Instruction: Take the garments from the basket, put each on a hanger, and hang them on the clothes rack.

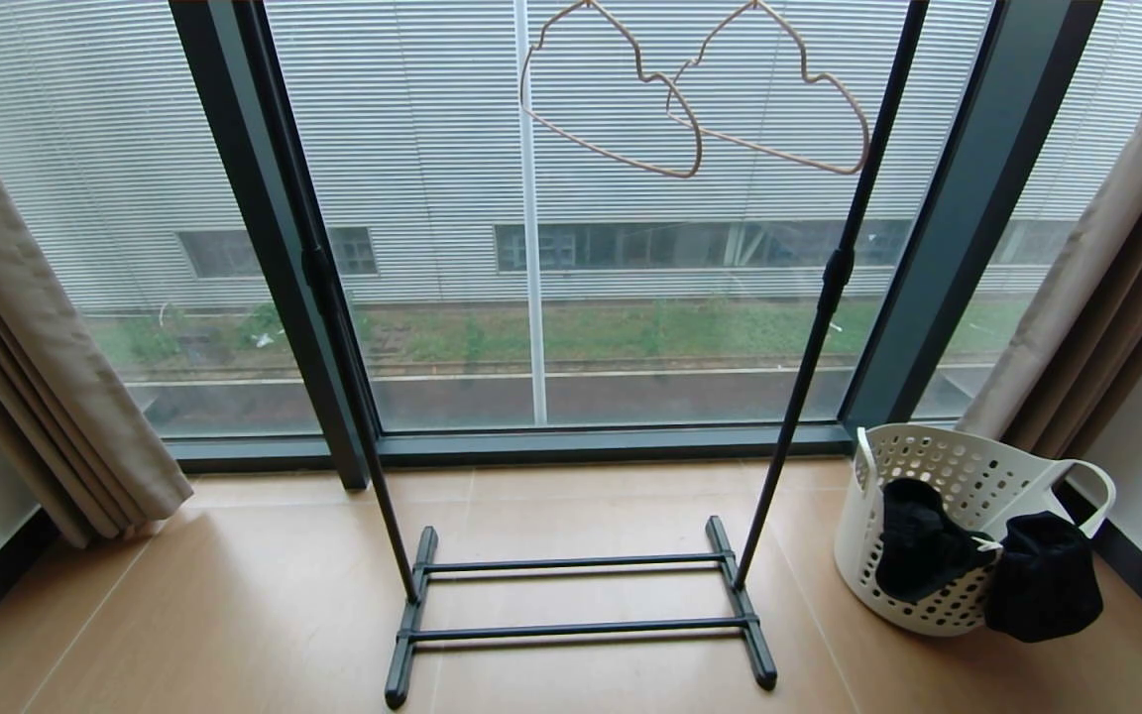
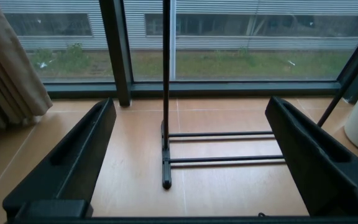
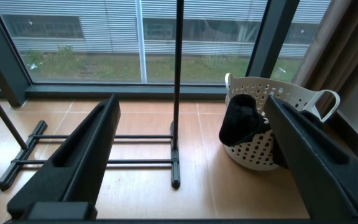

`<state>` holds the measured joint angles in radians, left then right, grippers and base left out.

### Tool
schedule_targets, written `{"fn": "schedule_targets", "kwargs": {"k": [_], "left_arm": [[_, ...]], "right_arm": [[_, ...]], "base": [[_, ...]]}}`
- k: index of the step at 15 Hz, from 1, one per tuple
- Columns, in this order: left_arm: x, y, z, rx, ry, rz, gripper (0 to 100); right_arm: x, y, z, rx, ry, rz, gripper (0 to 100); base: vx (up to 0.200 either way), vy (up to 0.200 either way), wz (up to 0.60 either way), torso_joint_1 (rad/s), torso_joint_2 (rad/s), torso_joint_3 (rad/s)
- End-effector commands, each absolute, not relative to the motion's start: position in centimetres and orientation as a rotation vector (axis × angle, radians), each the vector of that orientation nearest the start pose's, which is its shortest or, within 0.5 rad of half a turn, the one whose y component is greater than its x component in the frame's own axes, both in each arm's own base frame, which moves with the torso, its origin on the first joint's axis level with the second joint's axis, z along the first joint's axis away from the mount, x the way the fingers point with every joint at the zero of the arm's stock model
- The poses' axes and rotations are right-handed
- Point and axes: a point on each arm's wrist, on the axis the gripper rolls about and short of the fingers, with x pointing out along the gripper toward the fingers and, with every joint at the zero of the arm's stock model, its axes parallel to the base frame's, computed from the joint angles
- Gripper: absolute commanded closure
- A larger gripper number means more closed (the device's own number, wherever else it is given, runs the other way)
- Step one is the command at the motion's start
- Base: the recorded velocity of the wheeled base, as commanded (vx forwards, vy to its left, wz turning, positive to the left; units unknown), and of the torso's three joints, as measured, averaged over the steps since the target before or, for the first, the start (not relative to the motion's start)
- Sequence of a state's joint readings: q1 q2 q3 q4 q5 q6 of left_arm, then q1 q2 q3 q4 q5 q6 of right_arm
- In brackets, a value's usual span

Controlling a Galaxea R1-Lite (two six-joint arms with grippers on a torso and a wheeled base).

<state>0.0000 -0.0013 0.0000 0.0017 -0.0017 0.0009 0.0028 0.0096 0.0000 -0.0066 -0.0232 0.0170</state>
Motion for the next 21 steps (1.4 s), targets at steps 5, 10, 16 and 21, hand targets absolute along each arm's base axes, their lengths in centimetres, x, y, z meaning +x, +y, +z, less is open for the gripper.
{"fn": "schedule_targets", "kwargs": {"k": [5, 10, 16, 21], "left_arm": [[-2.28, -0.02, 7.53, 0.018, 0.001, -0.009, 0], [-2.28, -0.02, 7.53, 0.015, 0.001, -0.009, 0], [-2.28, -0.02, 7.53, 0.012, 0.001, -0.009, 0], [-2.28, -0.02, 7.53, 0.012, 0.001, -0.009, 0]], "right_arm": [[-2.21, -0.06, 7.63, 0.018, 0.003, -0.022, 0], [-2.21, -0.06, 7.63, 0.012, 0.003, -0.018, 0], [-2.21, -0.05, 7.62, 0.005, 0.005, -0.015, 0], [-2.21, -0.05, 7.62, 0.005, 0.005, -0.015, 0]], "base": [[0.000, 0.000, 0.00, 0.000, 0.00, 0.000], [0.000, 0.000, 0.00, 0.000, 0.00, 0.000], [0.000, 0.000, 0.00, 0.000, 0.00, 0.000], [0.000, 0.000, 0.00, -0.031, 0.10, 0.061]]}}
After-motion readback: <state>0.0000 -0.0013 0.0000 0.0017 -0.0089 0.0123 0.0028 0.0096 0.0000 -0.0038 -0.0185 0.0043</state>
